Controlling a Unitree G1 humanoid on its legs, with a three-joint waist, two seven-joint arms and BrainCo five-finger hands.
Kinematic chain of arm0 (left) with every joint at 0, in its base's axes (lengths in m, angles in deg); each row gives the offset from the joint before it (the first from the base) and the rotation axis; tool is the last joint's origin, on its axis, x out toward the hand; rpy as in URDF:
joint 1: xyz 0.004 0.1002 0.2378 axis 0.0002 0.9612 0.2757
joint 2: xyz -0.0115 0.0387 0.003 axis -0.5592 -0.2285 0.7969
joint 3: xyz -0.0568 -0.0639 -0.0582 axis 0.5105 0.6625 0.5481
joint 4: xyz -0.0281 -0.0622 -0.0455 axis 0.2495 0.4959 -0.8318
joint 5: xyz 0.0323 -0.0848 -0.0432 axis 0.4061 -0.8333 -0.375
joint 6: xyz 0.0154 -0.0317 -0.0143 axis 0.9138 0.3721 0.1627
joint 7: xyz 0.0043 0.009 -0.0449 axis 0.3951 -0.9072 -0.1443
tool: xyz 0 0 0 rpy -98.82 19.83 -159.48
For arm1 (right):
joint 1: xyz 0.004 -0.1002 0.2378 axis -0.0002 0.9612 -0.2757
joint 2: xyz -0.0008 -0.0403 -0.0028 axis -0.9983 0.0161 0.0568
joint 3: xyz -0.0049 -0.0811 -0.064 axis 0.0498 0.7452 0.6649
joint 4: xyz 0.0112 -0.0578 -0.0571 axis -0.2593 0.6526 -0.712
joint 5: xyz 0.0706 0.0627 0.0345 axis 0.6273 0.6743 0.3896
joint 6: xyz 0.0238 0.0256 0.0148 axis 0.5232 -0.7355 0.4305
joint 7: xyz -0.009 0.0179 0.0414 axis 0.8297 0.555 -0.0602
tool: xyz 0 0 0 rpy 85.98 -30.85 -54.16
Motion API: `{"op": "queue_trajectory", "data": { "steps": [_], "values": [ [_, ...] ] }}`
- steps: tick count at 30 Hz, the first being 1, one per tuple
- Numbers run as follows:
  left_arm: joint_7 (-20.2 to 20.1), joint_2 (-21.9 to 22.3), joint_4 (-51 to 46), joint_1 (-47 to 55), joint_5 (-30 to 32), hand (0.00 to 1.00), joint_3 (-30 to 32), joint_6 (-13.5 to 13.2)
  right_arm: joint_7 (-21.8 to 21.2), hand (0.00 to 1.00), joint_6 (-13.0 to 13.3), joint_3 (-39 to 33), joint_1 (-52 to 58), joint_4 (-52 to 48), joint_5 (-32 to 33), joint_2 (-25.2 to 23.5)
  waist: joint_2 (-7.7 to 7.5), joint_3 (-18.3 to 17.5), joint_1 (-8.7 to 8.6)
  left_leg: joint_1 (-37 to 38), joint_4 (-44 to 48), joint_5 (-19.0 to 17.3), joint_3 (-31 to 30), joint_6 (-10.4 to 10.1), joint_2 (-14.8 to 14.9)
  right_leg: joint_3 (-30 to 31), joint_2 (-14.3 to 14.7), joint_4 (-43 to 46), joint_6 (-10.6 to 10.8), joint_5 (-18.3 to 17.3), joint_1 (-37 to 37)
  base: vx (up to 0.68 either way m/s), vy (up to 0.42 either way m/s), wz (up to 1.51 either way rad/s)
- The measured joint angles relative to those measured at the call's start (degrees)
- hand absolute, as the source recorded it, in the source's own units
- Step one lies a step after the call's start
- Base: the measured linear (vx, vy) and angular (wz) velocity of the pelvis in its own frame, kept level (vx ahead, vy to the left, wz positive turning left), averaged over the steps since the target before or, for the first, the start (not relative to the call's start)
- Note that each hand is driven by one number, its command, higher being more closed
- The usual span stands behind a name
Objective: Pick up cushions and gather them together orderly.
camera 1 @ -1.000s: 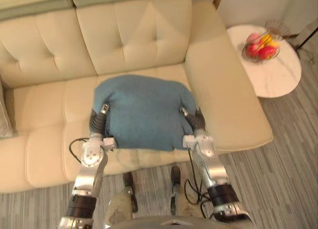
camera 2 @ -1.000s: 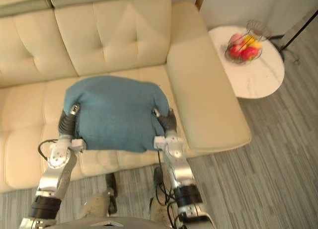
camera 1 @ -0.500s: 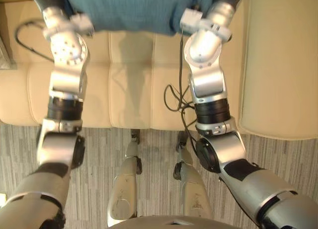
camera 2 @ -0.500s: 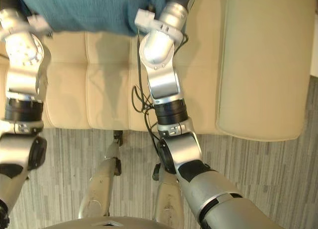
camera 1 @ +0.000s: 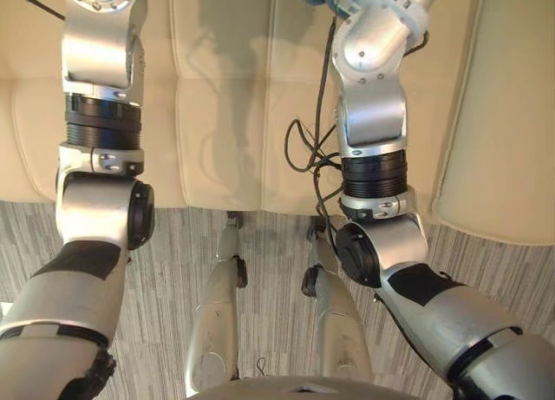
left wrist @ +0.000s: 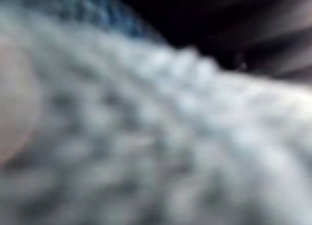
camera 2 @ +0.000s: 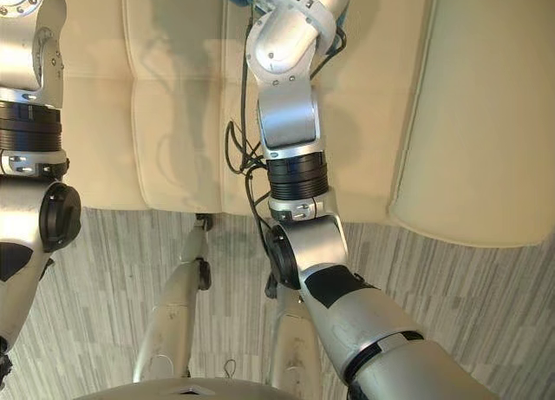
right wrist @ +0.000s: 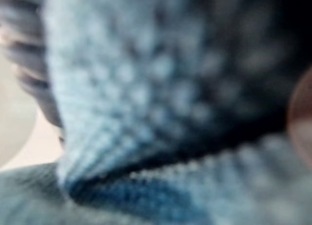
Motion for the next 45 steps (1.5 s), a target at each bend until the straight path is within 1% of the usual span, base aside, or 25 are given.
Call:
{"op": "queue_trajectory", "data": {
  "steps": [1, 3, 4, 5, 6, 7, 8, 9, 10, 11, 12, 15, 17, 22, 24, 26, 30, 32, 34, 36, 39, 42, 45],
  "values": [
    [-0.21, 0.21, 0.03, 0.67, 0.01, 0.00, 0.86, 0.00, -0.95, 0.00, 0.02, 0.22, 0.74, 1.54, 0.04, 0.00, 0.01, 0.27, -0.22, -0.01, 0.00, 0.00, 0.07, 0.00, 0.10, -0.11, 0.01, 0.61, 0.07, -0.49, -0.27, 0.03, 0.036, 0.00],
    [-1.49, 0.15, 0.03, 3.82, 0.05, 0.00, 2.88, 0.00, -4.18, 0.00, 0.04, 1.31, 2.97, 4.03, 0.64, 0.36, 0.01, 0.31, -0.18, -0.60, -0.01, 0.00, 0.43, -0.01, 0.48, 0.25, 0.11, 3.17, -0.28, -1.57, -2.27, 0.03, 0.040, -0.10],
    [-1.67, 0.07, 0.03, 4.59, 0.05, 0.00, 3.14, 0.00, -4.97, 0.00, 0.06, 1.77, 3.58, 3.89, 0.88, 0.45, 0.01, 0.31, -0.14, -0.85, -0.02, -0.01, 0.66, -0.01, 0.58, 0.53, 0.17, 3.68, -0.21, -1.71, -2.83, 0.02, 0.025, -0.15],
    [-2.00, -0.15, 0.04, 6.32, 0.04, 0.00, 3.97, 0.00, -6.23, 0.00, 0.10, 3.40, 4.98, 3.68, 1.36, 0.89, -0.02, 0.32, -0.17, -1.51, -0.02, -0.01, 1.11, -0.01, 0.70, 0.81, 0.22, 4.26, -0.26, -1.96, -3.98, 0.01, 0.019, -0.21],
    [-2.35, -0.22, 0.16, 8.94, -0.11, 0.00, 5.19, 0.00, -8.42, 0.00, 0.19, 5.83, 6.93, 3.68, 1.82, 1.89, -0.20, 0.72, -0.22, -2.50, -0.02, -0.01, 1.60, -0.01, 0.86, 1.60, 0.34, 5.10, -0.31, -2.12, -5.76, 0.01, 0.014, -0.21],
    [-2.47, -0.24, 0.26, 9.83, -0.16, 0.00, 5.38, 0.00, -9.13, 0.00, 0.21, 6.28, 7.51, 3.69, 1.87, 2.12, -0.20, 1.03, -0.29, -2.79, -0.02, -0.01, 1.66, -0.01, 0.92, 1.87, 0.37, 5.42, -0.33, -2.22, -6.27, 0.00, 0.008, -0.22],
    [-2.73, -0.21, 0.57, 11.75, -0.29, 0.00, 6.29, 0.00, -10.45, 0.00, 0.21, 7.00, 8.74, 3.69, 2.35, 2.36, -0.19, 1.36, -0.55, -3.57, -0.02, 0.00, 1.75, -0.02, 1.04, 2.12, 0.45, 5.93, -0.35, -2.32, -7.48, -0.01, 0.006, -0.15],
    [-3.37, -0.20, 1.33, 13.86, -0.78, 0.00, 7.44, 0.00, -11.91, 0.00, 0.25, 7.74, 10.03, 3.73, 3.12, 2.57, -0.23, 2.68, -1.12, -4.06, -0.02, 0.04, 1.83, -0.08, 1.25, 2.22, 0.60, 6.59, -0.46, -2.39, -8.35, -0.02, 0.007, -0.12],
    [-3.46, -0.18, 1.82, 14.66, -1.24, 0.00, 7.54, 0.00, -12.26, 0.00, 0.40, 7.82, 10.53, 3.71, 3.51, 2.60, -0.22, 3.03, -1.34, -4.30, -0.02, 0.19, 1.83, -0.30, 1.30, 2.22, 0.60, 6.99, -0.59, -2.49, -8.74, 0.00, 0.000, 0.00],
    [-3.55, 0.04, 2.08, 16.47, -2.92, 0.00, 7.50, 0.01, -12.45, 0.00, 0.77, 7.84, 11.22, 3.67, 3.93, 2.64, -0.18, 4.07, -1.89, -4.37, -0.02, 0.53, 1.78, -0.77, 1.31, 2.21, 0.54, 7.75, -0.67, -2.67, -9.03, -0.02, 0.002, 0.05],
    [-3.69, 0.66, 1.96, 18.17, -3.73, 0.00, 7.39, -0.04, -12.46, 0.00, 0.82, 7.84, 11.81, 3.63, 4.24, 2.74, -0.20, 4.40, -2.11, -4.37, -0.02, 0.57, 1.76, -0.84, 1.36, 2.19, 0.55, 8.15, -0.75, -2.89, -9.18, -0.03, -0.002, 0.04],
    [-3.82, 3.80, 0.72, 24.24, -5.44, 0.00, 7.33, -0.91, -12.45, 0.00, 1.36, 7.85, 13.66, 2.84, 5.74, 3.52, -0.20, 4.45, -2.23, -4.25, -0.02, 0.57, 1.76, -0.84, 1.52, 2.30, 0.46, 11.08, -1.10, -4.30, -10.54, -0.04, -0.009, 0.02],
    [-3.82, 5.48, -2.13, 29.02, -6.67, 0.00, 7.25, -1.68, -12.43, 0.00, 1.98, 7.70, 15.12, 0.37, 5.98, 4.43, -0.37, 4.54, -2.13, -4.34, -0.03, 0.57, 1.68, -0.84, 1.72, 2.36, 0.41, 13.56, -1.37, -5.57, -11.74, -0.04, -0.022, 0.00],
    [-3.72, 6.58, -3.10, 35.76, -9.32, 0.00, 7.35, -2.24, -12.11, 0.00, 2.67, 6.33, 19.30, -4.73, 8.18, 6.59, -0.85, 4.85, -2.42, -4.35, -0.05, 0.42, 1.68, -0.94, 2.14, 2.53, 0.50, 17.05, -1.63, -6.94, -13.54, -0.05, -0.032, -0.02],
    [-3.72, 6.54, -5.59, 37.86, -10.08, 0.00, 8.37, -2.32, -11.69, 0.00, 3.24, 3.83, 20.54, -6.35, 9.61, 6.86, -1.53, 5.24, -2.73, -4.33, -0.04, 0.18, 1.76, -1.03, 2.38, 2.51, 0.63, 17.96, -1.68, -7.06, -14.12, -0.05, -0.050, -0.04],
    [-3.58, 6.54, -7.22, 38.78, -10.36, 0.00, 9.85, -2.35, -11.43, 0.00, 3.30, 2.27, 21.25, -7.78, 10.79, 7.03, -1.68, 5.32, -3.07, -4.30, -0.04, 0.43, 1.80, -0.72, 2.54, 2.40, 0.77, 18.06, -1.76, -6.98, -14.12, -0.04, -0.055, -0.03],
    [-3.20, 6.38, -10.74, 39.95, -10.30, 0.00, 12.02, -2.62, -11.38, 0.00, 4.69, 2.18, 24.07, -12.01, 11.34, 8.17, -1.68, 5.32, -3.07, -3.23, -0.03, 0.75, 2.03, -0.36, 2.64, 2.54, 0.81, 18.85, -1.80, -6.97, -13.67, -0.02, -0.058, -0.03],
    [-2.86, 6.00, -12.58, 40.24, -10.23, 0.00, 12.04, -3.17, -11.46, 0.00, 5.16, 1.80, 24.63, -12.62, 11.33, 8.41, -1.68, 5.32, -3.10, -2.72, -0.03, 0.80, 2.06, -0.29, 2.67, 2.51, 0.84, 19.01, -1.80, -6.97, -13.24, -0.01, -0.069, -0.02],
    [-1.64, 5.91, -14.73, 40.45, -9.69, 0.00, 11.98, -3.96, -11.57, 0.00, 5.29, 1.06, 25.70, -12.61, 11.36, 8.65, -1.68, 5.32, -3.11, -1.40, -0.04, 0.82, 2.04, -0.27, 2.68, 2.40, 0.84, 19.09, -1.84, -7.01, -12.02, -0.02, -0.083, 0.00],
    [-1.05, 5.77, -16.36, 40.52, -8.60, 0.00, 12.01, -4.11, -11.78, 0.00, 5.92, 0.57, 26.42, -12.63, 11.37, 8.69, -1.68, 5.32, -3.17, -0.90, -0.04, 0.82, 1.97, -0.28, 2.64, 2.33, 0.82, 19.14, -1.89, -7.10, -11.47, -0.02, -0.074, 0.02],
    [-0.87, 5.74, -18.58, 41.05, -6.81, 0.00, 12.00, -4.58, -12.40, 0.00, 5.97, 0.26, 27.68, -12.63, 11.51, 8.64, -1.68, 5.32, -3.14, -0.35, -0.04, 0.81, 1.73, -0.28, 2.53, 2.14, 0.75, 19.38, -1.98, -7.28, -10.93, -0.01, -0.065, 0.04],
    [-0.82, 5.63, -18.75, 41.47, -6.17, 0.00, 12.00, -4.64, -13.05, 0.00, 6.00, 0.28, 28.38, -12.62, 12.60, 8.62, -1.68, 5.32, -3.05, 0.11, -0.04, 0.82, 1.53, -0.27, 2.46, 2.07, 0.61, 19.95, -2.21, -7.72, -10.62, 0.00, -0.065, 0.06],
    [-0.66, 5.07, -19.08, 41.99, -5.77, 0.00, 11.97, -4.61, -15.24, 0.00, 6.07, 0.27, 28.91, -12.37, 13.67, 8.60, -1.68, 5.32, -2.75, 1.05, -0.04, 0.89, 1.26, -0.24, 2.09, 1.92, 0.05, 22.17, -2.30, -8.96, -10.46, 0.00, -0.119, 0.11]
  ]
}}
